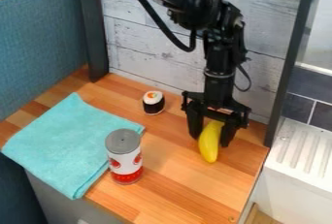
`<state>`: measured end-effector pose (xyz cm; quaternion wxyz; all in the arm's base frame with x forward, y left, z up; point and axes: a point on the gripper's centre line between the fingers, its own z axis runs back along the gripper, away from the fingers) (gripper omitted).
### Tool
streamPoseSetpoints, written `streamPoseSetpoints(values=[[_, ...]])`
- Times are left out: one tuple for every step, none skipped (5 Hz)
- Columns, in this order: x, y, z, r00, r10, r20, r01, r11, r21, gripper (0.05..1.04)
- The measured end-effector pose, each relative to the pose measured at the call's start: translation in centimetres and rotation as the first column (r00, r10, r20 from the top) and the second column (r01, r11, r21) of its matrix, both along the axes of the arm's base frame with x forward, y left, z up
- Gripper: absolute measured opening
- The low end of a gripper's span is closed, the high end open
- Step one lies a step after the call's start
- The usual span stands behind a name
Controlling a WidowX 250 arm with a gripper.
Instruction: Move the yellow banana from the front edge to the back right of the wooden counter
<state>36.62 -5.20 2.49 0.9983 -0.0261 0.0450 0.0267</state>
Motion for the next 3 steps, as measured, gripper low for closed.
streamPoseSetpoints(values=[[0.3,0.3,2.0,0.998,0.026,0.053,-0.026,1.000,0.000,1.006],[0.3,0.4,2.3,0.998,0.014,0.064,-0.014,1.000,0.000,1.001],[-0.9,0.8,4.2,0.995,0.031,0.092,-0.032,0.999,0.010,1.000]])
